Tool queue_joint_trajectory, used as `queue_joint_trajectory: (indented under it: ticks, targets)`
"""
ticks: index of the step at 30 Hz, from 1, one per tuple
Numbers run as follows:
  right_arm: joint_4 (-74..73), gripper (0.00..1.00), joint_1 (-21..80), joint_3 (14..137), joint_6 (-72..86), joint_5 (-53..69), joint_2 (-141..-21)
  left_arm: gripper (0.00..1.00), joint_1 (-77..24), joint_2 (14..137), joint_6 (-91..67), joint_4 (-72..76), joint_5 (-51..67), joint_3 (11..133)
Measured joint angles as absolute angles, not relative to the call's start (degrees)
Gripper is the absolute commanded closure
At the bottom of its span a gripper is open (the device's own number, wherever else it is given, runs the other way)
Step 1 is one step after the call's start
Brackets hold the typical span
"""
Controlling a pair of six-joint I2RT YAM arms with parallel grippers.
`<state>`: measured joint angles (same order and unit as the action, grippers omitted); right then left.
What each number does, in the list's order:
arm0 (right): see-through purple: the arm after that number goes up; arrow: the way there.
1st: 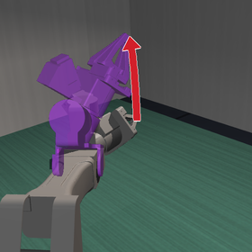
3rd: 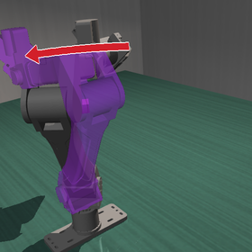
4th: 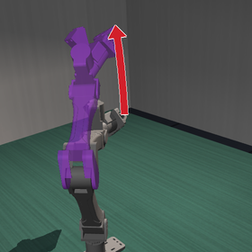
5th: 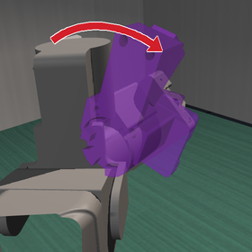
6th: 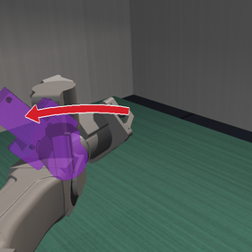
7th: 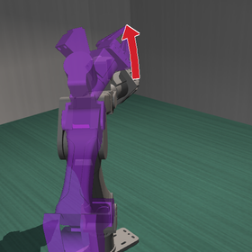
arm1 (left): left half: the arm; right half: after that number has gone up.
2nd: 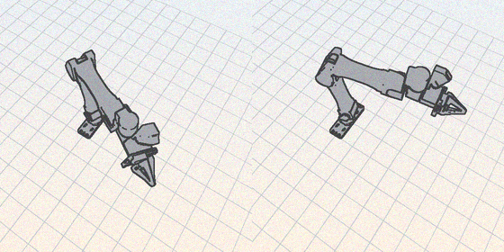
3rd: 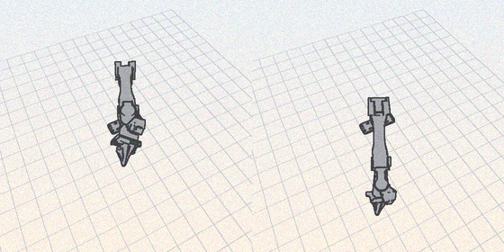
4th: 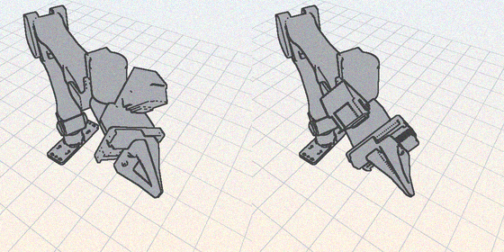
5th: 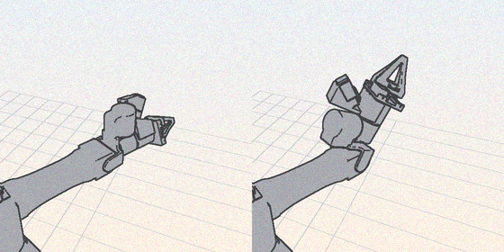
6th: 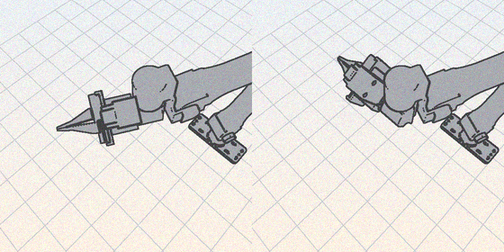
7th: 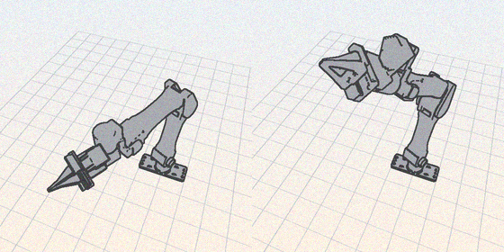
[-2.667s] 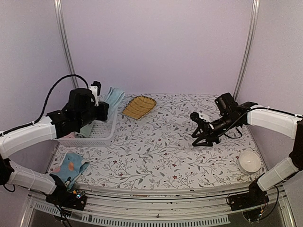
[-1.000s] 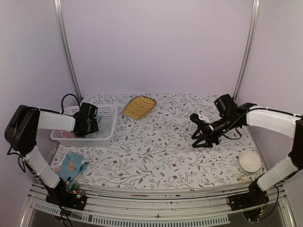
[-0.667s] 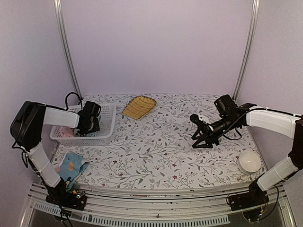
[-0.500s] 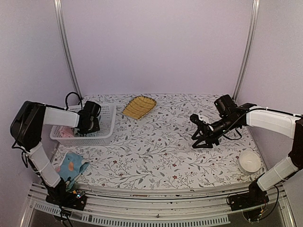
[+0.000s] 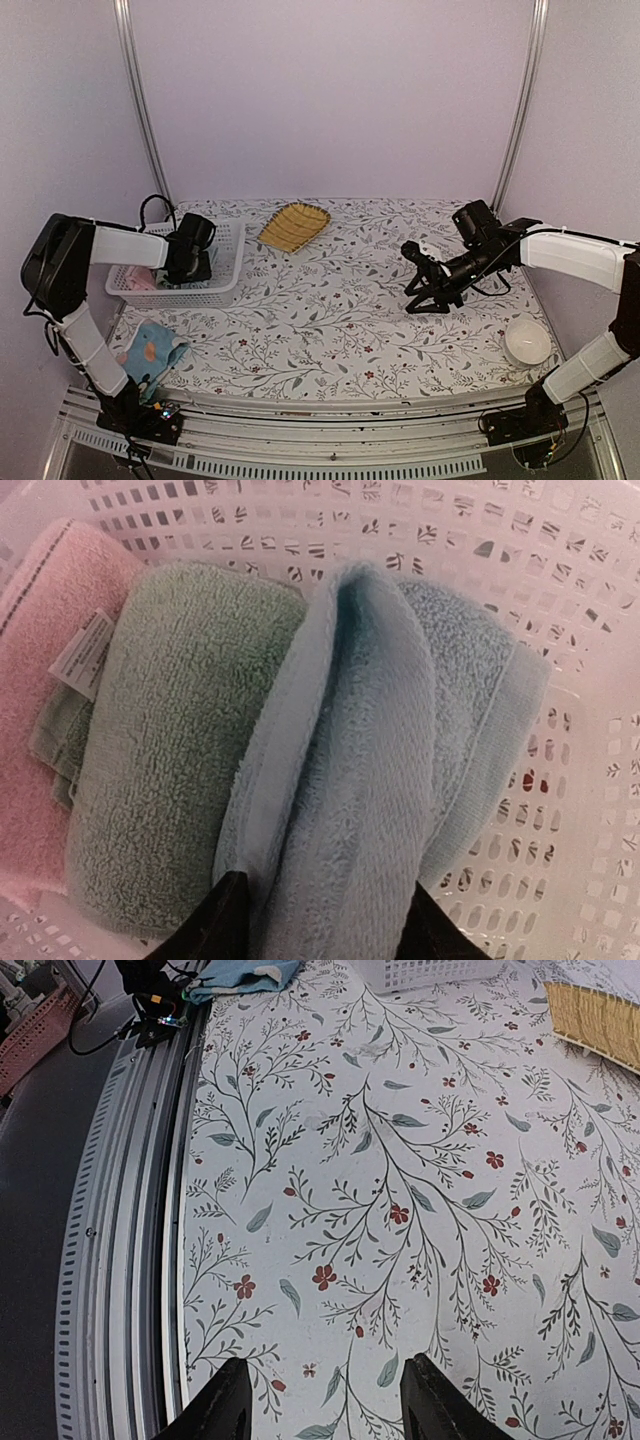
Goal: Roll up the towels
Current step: Place the towel in the bin.
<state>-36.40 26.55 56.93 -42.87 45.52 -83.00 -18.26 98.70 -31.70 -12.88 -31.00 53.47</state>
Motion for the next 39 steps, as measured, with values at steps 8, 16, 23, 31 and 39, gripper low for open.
queue_joint_trajectory:
  ticks: [8, 16, 23, 31, 39]
  targets:
    - [-36.42, 0.47, 26.55, 56.93, -42.87, 45.52, -83.0, 0.44, -19.38, 96.88, -31.68, -14.83, -31.59, 53.52]
    - [-36.42, 0.47, 26.55, 56.93, -42.87, 45.52, -83.0, 0.4, -19.73, 94.17, -31.53, -15.49, -32.01, 53.65]
    - [-36.42, 0.47, 26.55, 56.93, -42.87, 45.52, -83.02, 0.4, -20.01, 93.06, -30.89, -15.7, -31.9, 53.74]
    - [-36.38, 0.47, 26.46, 56.93, -42.06, 44.49, -83.02, 0.42, -22.44, 85.76, -28.08, -16.27, -30.0, 53.78]
    - [-35.83, 0.47, 25.41, 56.93, -40.64, 43.22, -83.02, 0.51, -30.87, 72.99, -30.0, -28.75, -27.53, 55.35]
